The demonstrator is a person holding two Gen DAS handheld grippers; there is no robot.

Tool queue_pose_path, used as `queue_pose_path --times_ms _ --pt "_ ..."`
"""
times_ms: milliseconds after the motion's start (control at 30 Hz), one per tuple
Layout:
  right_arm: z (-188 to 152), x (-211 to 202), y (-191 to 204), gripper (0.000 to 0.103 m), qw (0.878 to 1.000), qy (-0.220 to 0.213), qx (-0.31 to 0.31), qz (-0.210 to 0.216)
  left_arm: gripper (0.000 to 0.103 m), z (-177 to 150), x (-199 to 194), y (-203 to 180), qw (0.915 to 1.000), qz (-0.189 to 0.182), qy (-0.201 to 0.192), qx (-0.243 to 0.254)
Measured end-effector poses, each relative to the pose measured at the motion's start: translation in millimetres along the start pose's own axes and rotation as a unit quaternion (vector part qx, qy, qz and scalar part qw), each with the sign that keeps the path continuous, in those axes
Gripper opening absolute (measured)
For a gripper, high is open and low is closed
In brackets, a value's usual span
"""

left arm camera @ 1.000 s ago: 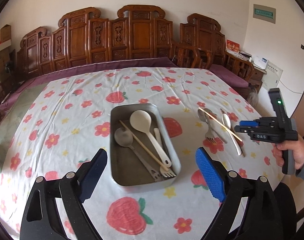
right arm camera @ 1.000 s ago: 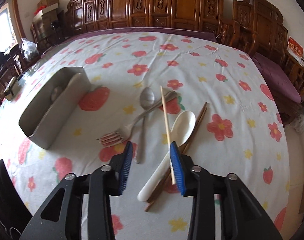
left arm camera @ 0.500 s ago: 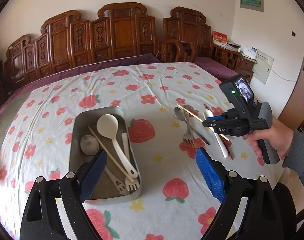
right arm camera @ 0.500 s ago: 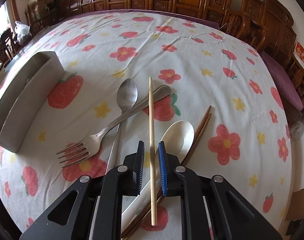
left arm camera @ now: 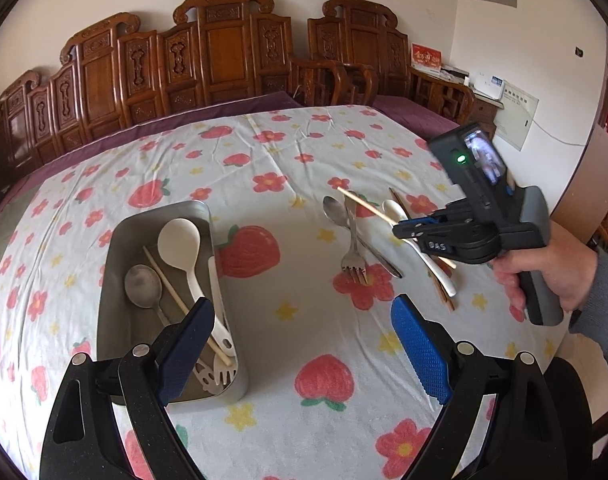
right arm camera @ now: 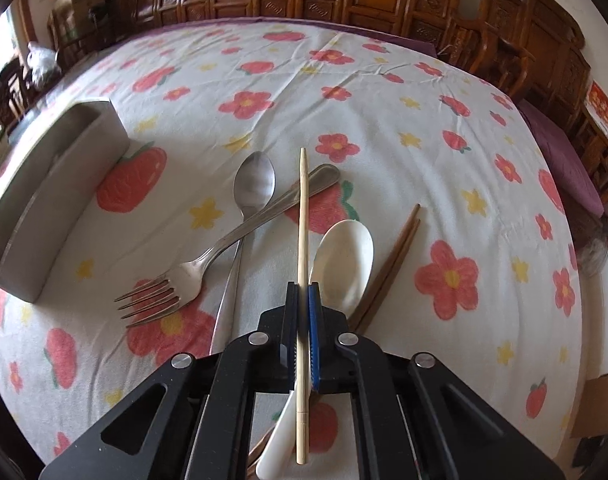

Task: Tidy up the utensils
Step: 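Grasp the steel fork by its handle with the left tool while the right tool holds the chopstick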

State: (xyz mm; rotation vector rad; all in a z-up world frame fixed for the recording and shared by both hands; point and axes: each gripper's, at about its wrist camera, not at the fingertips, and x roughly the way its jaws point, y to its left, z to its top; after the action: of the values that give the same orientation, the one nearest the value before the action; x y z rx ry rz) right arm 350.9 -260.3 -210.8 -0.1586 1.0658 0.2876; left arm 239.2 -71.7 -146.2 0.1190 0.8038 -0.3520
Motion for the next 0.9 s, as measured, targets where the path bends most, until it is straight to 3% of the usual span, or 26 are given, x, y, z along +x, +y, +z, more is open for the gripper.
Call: queue_pose_path --times_ms 433,667,767,900 --pt "-54 -76 -20 0.006 0.995 -0.047 0.082 0.03 0.086 16 44 -33 0.999 -0.017 0.03 0.029" --pt "-62 -96 -22 0.006 0.993 -0.068 0.091 0.044 0.074 31 75 -47 0.9972 -0.018 0.056 0.046" --pt "-62 -99 -24 0.006 0.991 -0.075 0.095 0.049 0.062 40 91 -51 0.9958 -0.019 0.073 0.051" --pt "-62 -102 -29 0.006 0.991 -0.078 0.095 0.049 0.057 49 113 -58 0.9935 -0.011 0.091 0.067"
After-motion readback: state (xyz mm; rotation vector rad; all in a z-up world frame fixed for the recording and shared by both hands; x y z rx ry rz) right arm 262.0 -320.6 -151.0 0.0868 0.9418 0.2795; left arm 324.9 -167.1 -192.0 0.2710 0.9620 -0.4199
